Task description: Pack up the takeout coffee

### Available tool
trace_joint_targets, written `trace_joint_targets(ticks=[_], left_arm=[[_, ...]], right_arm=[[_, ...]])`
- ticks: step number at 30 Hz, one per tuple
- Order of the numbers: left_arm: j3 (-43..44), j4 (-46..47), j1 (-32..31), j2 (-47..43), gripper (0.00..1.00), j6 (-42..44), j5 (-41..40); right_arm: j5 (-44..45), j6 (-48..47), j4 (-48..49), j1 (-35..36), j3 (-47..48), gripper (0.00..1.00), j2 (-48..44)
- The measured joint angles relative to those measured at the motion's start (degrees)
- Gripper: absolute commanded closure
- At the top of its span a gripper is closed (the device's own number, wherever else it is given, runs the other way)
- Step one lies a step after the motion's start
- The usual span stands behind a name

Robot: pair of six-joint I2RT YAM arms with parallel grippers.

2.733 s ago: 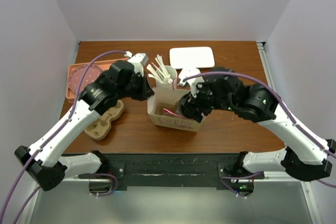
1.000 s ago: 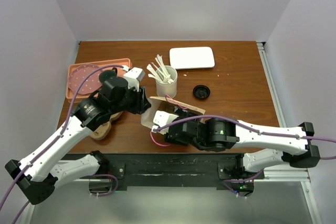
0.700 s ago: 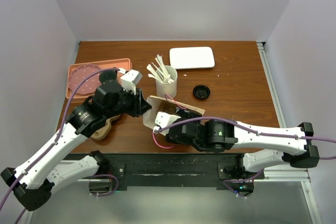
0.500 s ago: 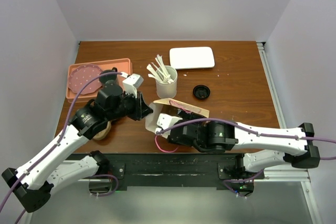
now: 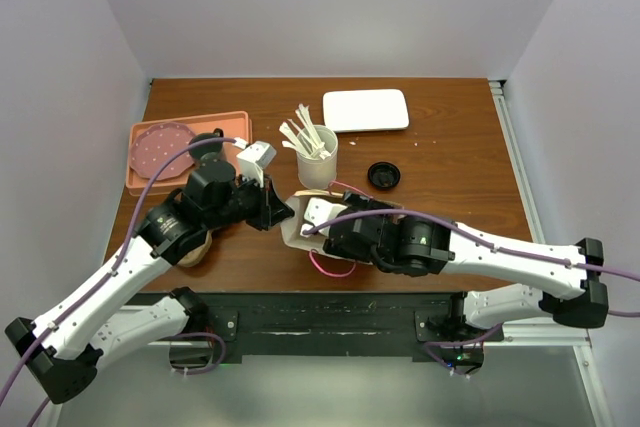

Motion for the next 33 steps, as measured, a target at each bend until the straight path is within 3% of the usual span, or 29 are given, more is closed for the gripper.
trace_joint_targets(ticks=[14,15,17,19,24,28,33], left_arm=[[1.84,0.35,0.0,2.14,1.0,0.5,1.49],[2.19,0.35,0.0,2.6,0.89,0.5,1.51],[2.43,0.26,0.0,2.91,0.83,0.74,1.49],[2.56,0.13,0.0,2.89,0.7,0.7,1.44],[3.5,-0.66,-0.02,3.1,0.62,1.2,0.48],[4.48,-1.42,-0.02,4.44,0.64,2.01,-0.66],[4.57,-1.22,-0.02,5.57,0.9,2.25,0.26]], right_arm=[[-4.11,-8.13,6.12,-3.54,-4.11,0.88,-0.04],[-4.33,-8.46,6.49,-3.54,-4.39,0.88,-0.04],[-4.44,-9.18,7.34,-3.54,-5.09,0.88,-0.13],[-4.44,-9.86,8.46,-3.54,-6.56,0.88,-0.55],[-4.66,-10.69,9.29,-3.54,-9.4,0.89,-2.12],[-4.7,-11.04,9.75,-3.54,-11.72,0.89,-4.35],[-4.55,-11.19,9.16,-3.54,-13.81,0.89,-7.72]])
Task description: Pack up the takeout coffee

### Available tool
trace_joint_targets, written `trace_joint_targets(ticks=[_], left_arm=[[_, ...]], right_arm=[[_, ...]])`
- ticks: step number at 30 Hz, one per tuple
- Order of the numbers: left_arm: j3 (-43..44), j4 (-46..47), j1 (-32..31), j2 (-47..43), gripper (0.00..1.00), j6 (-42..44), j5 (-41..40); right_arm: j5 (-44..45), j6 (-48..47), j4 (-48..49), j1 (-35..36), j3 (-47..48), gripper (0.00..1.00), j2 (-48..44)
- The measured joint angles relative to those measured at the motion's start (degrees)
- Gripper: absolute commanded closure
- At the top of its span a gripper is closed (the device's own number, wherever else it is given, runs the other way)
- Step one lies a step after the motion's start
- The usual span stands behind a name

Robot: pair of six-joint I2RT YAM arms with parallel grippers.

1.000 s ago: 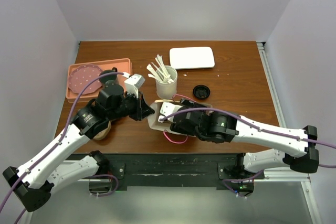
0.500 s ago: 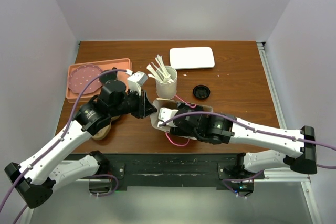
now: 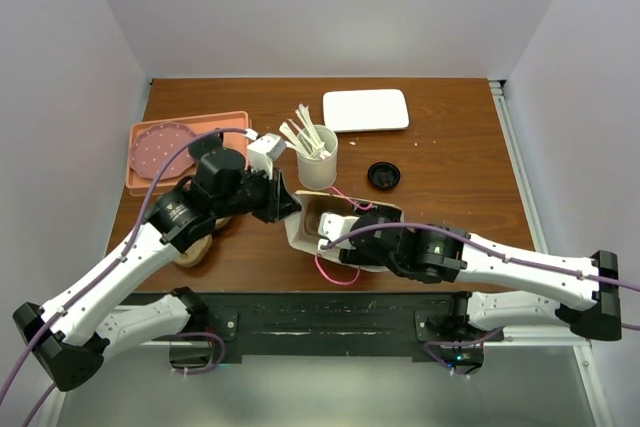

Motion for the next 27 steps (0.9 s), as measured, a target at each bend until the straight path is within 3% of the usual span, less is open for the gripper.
trace_joint_targets(ticks=[4,12,14,19,27], left_arm=[[-1.81,2.99,-0.02,-1.4,1.0,-0.31,2.86],[-5.31,6.86,-1.75,-3.15,1.0,-0.59,6.03],[-5.86,7.3,-2.23,-3.61,0.79,-0.55,5.99],[-5.57,6.6,-2.62,-3.13,0.57,-0.17,3.85],[-3.41,4.02,-2.62,-0.83,0.56,0.59,-0.48]], right_arm=[[0.46,-0.61,0.13,0.0,-0.9,0.88,-1.25],[0.5,-1.2,0.98,0.0,-3.19,0.89,-1.33],[0.31,-1.29,1.2,0.0,-3.41,0.89,-1.44],[0.22,-2.08,1.88,0.0,-4.15,0.9,-1.49],[3.56,-4.87,7.3,0.02,-8.98,0.9,-0.83]])
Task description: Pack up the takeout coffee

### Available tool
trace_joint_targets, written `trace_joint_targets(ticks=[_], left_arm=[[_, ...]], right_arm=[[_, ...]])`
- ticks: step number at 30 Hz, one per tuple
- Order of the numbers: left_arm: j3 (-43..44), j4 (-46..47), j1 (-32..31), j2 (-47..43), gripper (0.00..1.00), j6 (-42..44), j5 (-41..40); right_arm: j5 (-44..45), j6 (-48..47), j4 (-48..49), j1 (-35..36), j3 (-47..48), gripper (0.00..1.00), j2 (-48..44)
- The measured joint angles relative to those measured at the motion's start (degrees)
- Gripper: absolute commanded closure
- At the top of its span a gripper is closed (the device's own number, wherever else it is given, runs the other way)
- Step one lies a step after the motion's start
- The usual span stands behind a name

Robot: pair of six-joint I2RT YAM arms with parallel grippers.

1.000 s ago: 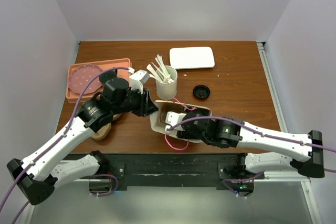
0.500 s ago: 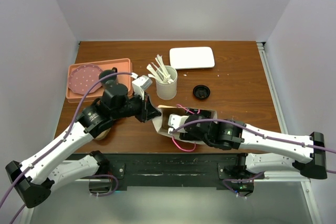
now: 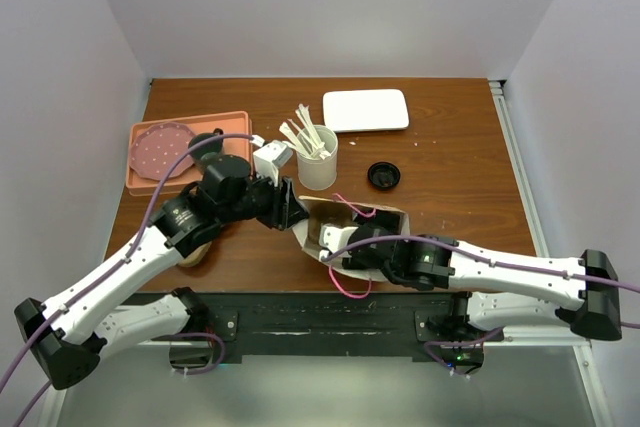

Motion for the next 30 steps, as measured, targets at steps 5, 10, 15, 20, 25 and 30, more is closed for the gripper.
trace_joint_targets(ticks=[5,10,15,20,25,30], left_arm=[[0.33,-0.28,0.0,0.42,0.72,1.27,-1.68],[0.81,0.33,0.0,0.37,0.77,2.23,-2.67],[0.81,0.59,0.0,0.28,0.81,2.19,-2.64],[0.57,1.53,0.0,-0.28,0.83,2.12,-2.25],[-0.96,2.97,0.0,-1.14,0.85,2.1,-1.7],[-2.86,4.79,0.0,-1.86,0.87,2.12,-0.81]], right_arm=[[4.63,-3.48,6.51,-0.63,-2.99,0.9,3.08],[6.78,-5.25,11.28,-1.88,-3.06,0.89,5.2],[4.66,-4.55,10.16,-2.97,-1.57,0.89,4.76],[1.27,-3.32,7.72,-4.9,0.81,0.89,2.19],[-0.76,-2.36,6.01,-6.4,1.11,0.9,0.48],[-0.96,-1.95,5.6,-6.54,1.11,0.91,0.63]])
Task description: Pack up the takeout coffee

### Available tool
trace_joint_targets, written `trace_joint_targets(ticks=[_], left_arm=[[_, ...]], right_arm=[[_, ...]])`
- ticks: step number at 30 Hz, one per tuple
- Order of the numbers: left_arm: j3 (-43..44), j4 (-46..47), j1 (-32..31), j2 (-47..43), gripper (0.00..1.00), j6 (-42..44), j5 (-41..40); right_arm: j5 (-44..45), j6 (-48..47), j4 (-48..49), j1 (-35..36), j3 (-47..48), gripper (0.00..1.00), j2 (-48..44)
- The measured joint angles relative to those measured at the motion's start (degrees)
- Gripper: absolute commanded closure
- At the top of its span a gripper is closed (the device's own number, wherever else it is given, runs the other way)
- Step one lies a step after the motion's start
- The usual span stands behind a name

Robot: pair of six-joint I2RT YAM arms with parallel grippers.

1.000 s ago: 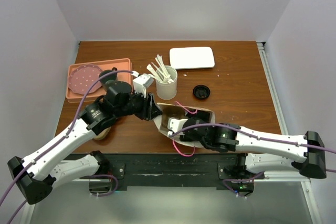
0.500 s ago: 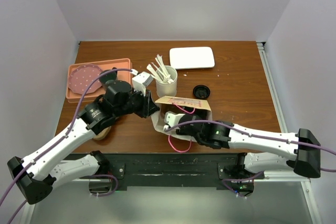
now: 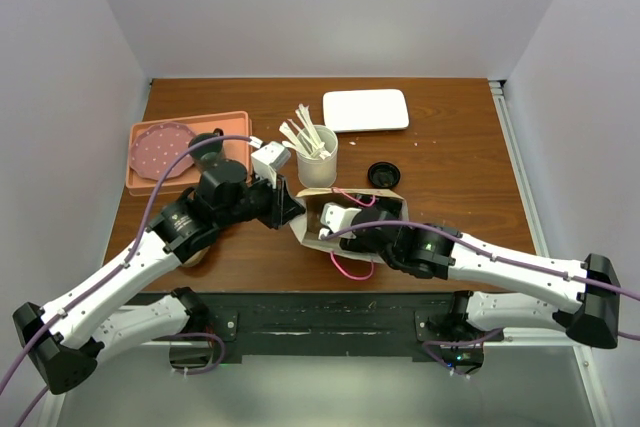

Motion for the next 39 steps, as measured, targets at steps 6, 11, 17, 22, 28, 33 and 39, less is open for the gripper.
trace_joint_targets(ticks=[6,11,17,22,28,33,39], left_arm=[[-0.42,0.44,0.0,-0.02,0.88,0.24,0.96],[-0.46,0.55,0.0,0.0,0.89,1.01,1.57],[-0.46,0.17,0.0,0.0,0.9,1.53,2.54],[-0.46,-0.02,0.0,-0.17,0.9,1.55,2.99],[-0.48,-0.5,0.0,-0.68,0.9,1.68,3.58],[-0.46,-1.01,0.0,-1.09,0.9,2.54,3.69],[-0.15,-1.77,0.0,-1.11,0.91,3.19,3.76]], right_arm=[[-0.66,0.48,0.0,-0.24,-0.17,0.91,0.07],[-0.76,0.72,0.22,-0.42,-0.22,0.92,2.54],[-0.94,1.38,0.98,-1.03,-0.9,0.91,3.41],[-1.18,2.89,1.16,-1.33,-1.86,0.9,3.26],[-1.16,4.24,1.77,-1.97,-2.93,0.9,3.93],[0.28,5.46,3.19,-2.36,-2.82,0.91,6.32],[0.55,6.56,0.87,-2.51,1.77,0.91,6.97]])
